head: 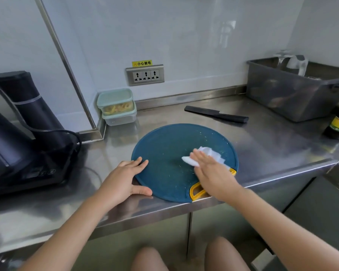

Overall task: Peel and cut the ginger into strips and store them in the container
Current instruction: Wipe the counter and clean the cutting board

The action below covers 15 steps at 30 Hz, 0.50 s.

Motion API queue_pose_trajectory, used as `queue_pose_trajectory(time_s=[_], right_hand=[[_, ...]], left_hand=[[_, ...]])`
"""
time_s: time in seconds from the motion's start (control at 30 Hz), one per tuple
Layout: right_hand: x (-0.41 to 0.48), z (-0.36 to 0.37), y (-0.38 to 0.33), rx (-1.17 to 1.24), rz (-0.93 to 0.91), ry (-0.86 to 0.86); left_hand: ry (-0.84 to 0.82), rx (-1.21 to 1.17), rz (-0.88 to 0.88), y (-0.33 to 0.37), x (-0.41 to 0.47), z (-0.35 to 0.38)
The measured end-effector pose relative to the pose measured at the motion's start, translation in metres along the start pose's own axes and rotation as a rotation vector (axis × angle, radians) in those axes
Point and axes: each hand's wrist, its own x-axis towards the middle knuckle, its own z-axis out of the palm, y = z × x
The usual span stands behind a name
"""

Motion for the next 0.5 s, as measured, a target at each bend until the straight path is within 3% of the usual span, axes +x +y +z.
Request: queue_pose_trajectory(time_s=[0.13,0.5], right_hand=[[-0.025,-0.002,-0.046,0.127,-0.120,-0.002],[-0.094,-0.016,-0.050,0.824,-0.021,0.075]], left_hand=[[0.046,0.037,-0.008,0.011,-0.012,0.009],[0.115,0.073,-0.075,0.045,-0.049,0.029]])
